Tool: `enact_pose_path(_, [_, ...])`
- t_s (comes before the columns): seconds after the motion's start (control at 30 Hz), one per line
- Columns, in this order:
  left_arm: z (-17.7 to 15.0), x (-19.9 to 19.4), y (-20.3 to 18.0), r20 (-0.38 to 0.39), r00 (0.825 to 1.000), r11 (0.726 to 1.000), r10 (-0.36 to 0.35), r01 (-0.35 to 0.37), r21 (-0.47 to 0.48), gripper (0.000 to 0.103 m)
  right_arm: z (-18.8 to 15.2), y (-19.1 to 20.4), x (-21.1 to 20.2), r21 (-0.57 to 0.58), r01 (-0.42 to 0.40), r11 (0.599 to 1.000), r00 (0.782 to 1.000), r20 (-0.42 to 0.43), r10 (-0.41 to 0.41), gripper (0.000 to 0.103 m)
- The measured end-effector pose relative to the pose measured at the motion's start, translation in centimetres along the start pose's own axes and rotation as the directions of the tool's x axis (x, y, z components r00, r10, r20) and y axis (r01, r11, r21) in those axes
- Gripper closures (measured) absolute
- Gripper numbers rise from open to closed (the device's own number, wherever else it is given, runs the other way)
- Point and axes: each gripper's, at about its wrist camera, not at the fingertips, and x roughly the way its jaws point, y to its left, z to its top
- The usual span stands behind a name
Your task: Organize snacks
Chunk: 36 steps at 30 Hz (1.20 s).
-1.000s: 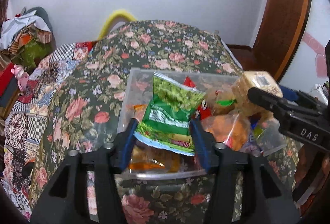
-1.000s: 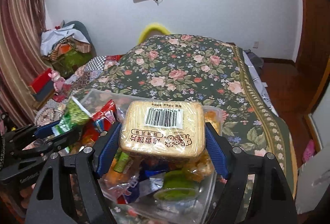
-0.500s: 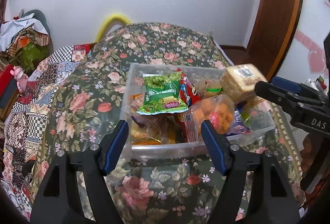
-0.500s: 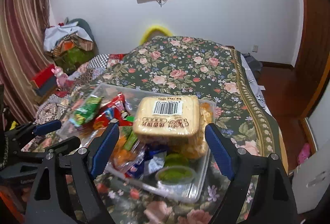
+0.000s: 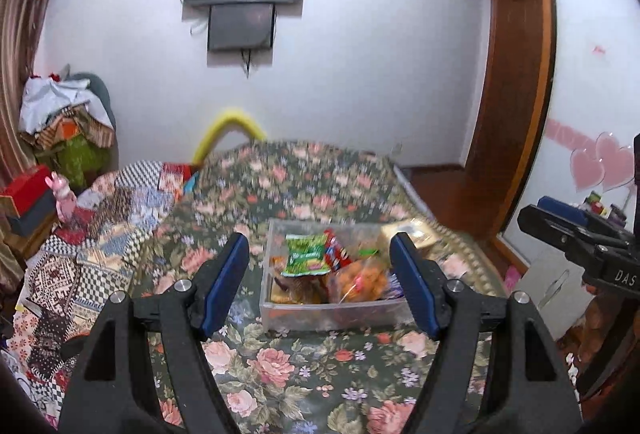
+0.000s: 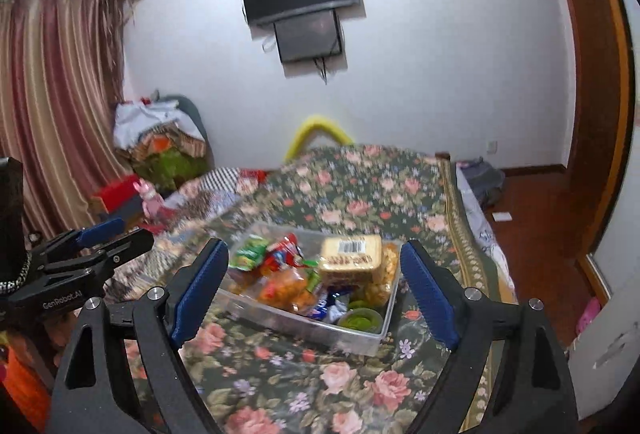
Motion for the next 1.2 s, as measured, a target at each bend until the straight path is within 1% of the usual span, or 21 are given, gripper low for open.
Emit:
enact_pose_path(0.07, [0.3, -1.8, -0.3, 0.035, 0.999, 1.0, -0.007, 0.007, -0.002, 0.025, 0.2, 0.5, -1.4, 0.002, -0.007, 1.0, 1.0, 0.025, 0.007, 0.014])
enact_pose_path(0.17, [0.6, -4.1, -0.7, 0.082, 0.996, 1.0, -0.019, 0.019, -0.004, 0.017, 0.2, 1.3, -3.2, -0.012, -0.006, 1.0, 0.998, 0.057, 0.006, 0.01])
enact_pose_path(0.2, [0.7, -4.9, -0.9, 0.099, 0.995, 1.0, -0.019, 0.02, -0.003, 0.013, 0.2, 1.7, -3.8, -0.019, -0.002, 1.0, 0.998, 0.067, 0.003, 0.007])
enact_pose_path(0.27, [0.6, -6.0, -1.1, 0.123, 0.992, 1.0, -0.02, 0.021, 0.001, 0.01, 0.1, 2.1, -4.8, -0.028, 0.009, 1.0, 0.996, 0.091, -0.007, 0.001])
enact_pose_path(0.4, [0.4, -7.4, -1.5, 0.155, 0.988, 1.0, -0.018, 0.017, 0.007, 0.002, -0.3, 2.8, -6.1, -0.046, 0.02, 0.999, 0.993, 0.118, -0.015, 0.0])
enact_pose_path(0.5, [0.0, -8.1, -1.8, 0.168, 0.986, 1.0, -0.002, 0.0, 0.016, 0.001, -0.7, 3.2, -6.3, -0.062, 0.039, 0.997, 0.992, 0.124, -0.031, 0.0])
enact_pose_path(0.77, [-0.8, -8.7, -2.2, 0.161, 0.987, 1.0, 0.002, -0.005, 0.018, 0.001, -1.6, 3.8, -6.9, -0.075, 0.056, 0.996, 0.991, 0.128, -0.046, 0.0])
enact_pose_path(0.97, [-1.1, -8.6, -2.2, 0.157, 0.988, 1.0, 0.007, -0.009, 0.012, 0.001, -2.0, 4.0, -7.2, -0.084, 0.075, 0.994, 0.989, 0.135, -0.064, 0.0])
enact_pose_path(1.2, [-1.5, -8.2, -2.2, 0.142, 0.99, 1.0, 0.009, -0.011, 0.012, 0.001, -2.1, 4.0, -7.1, -0.079, 0.077, 0.994, 0.99, 0.127, -0.066, 0.0])
